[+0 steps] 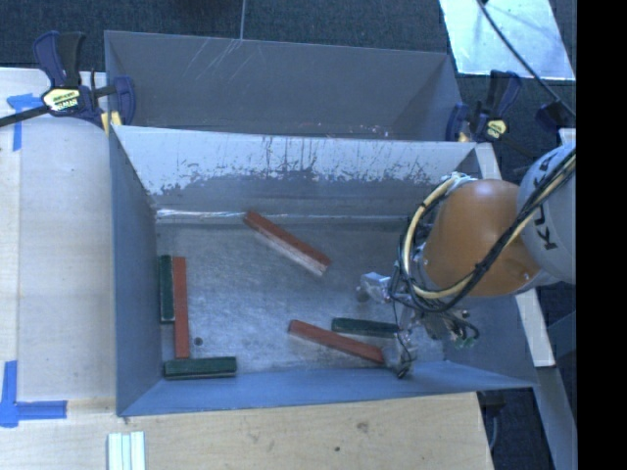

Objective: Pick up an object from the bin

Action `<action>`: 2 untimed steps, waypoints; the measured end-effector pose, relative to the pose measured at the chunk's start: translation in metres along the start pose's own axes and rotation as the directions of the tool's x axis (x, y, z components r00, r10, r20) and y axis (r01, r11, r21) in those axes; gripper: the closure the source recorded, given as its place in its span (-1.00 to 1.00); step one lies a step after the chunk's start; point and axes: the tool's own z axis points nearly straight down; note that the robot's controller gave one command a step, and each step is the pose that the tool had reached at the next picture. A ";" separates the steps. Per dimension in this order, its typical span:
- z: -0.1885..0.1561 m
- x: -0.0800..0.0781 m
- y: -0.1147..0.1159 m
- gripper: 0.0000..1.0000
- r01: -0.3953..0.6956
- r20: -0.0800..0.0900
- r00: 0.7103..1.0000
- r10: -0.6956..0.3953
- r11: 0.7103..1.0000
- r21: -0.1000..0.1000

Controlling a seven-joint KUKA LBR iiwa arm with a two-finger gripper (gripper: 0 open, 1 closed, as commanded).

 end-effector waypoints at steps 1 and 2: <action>-0.001 0.001 0.000 1.00 0.001 0.000 1.000 -0.001 1.000 0.001; 0.000 0.000 0.000 -1.00 0.000 0.001 1.000 0.000 1.000 0.000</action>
Offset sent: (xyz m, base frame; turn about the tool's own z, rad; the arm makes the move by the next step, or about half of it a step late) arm 0.0000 0.0000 0.0000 0.0000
